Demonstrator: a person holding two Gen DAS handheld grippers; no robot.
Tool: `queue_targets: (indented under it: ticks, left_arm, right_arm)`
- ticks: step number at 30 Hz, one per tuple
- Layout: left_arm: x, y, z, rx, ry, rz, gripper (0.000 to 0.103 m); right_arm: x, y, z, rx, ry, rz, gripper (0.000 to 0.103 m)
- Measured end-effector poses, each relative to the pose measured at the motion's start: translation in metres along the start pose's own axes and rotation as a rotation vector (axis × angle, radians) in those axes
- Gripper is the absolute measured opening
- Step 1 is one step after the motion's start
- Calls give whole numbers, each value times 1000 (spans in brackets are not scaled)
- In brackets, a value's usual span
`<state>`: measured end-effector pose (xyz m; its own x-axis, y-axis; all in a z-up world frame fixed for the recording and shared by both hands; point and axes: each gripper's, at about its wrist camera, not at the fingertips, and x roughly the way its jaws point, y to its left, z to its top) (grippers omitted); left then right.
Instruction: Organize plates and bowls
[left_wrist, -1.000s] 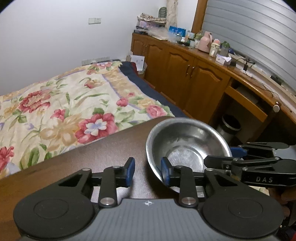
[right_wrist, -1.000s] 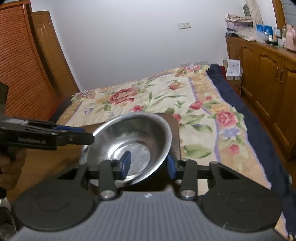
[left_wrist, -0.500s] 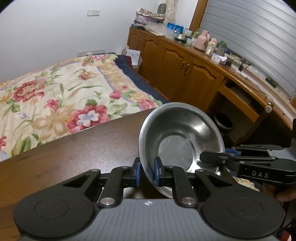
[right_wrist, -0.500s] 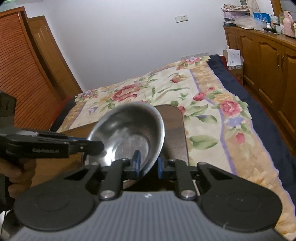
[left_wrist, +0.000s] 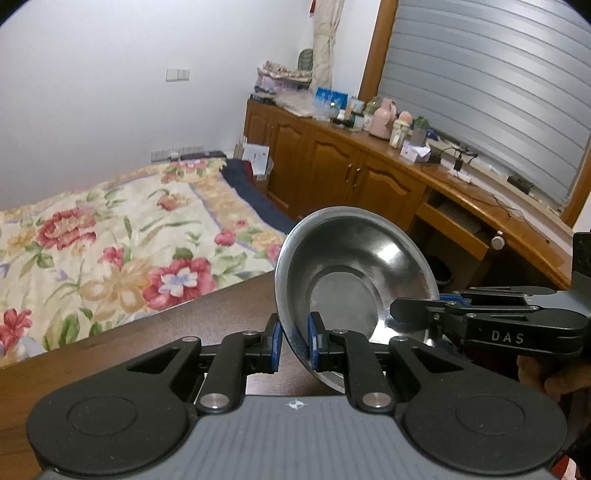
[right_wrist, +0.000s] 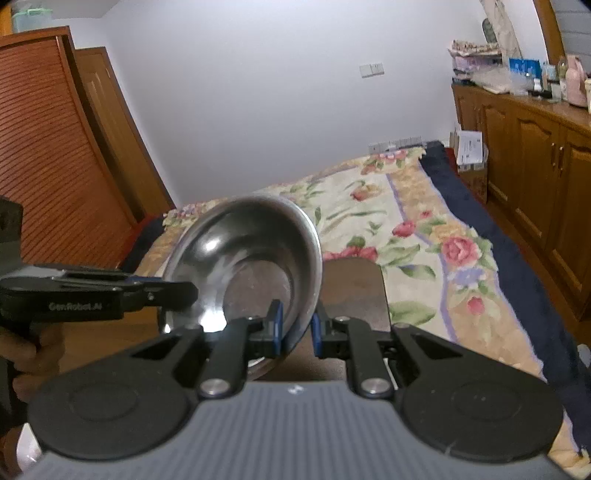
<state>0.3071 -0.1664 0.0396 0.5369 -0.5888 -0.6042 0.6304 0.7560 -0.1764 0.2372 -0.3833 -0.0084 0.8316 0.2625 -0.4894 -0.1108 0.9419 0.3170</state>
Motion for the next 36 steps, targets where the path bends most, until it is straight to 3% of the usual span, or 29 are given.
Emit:
queue_targets:
  ticks: [25, 36]
  left_arm:
    - [-99, -9, -28, 41, -101, 25, 16]
    - [-126, -14, -72, 53, -72, 50, 17]
  right_arm:
    - [-51, 54, -10, -72, -71, 29, 18]
    - [-61, 74, -37, -98, -23, 50, 18]
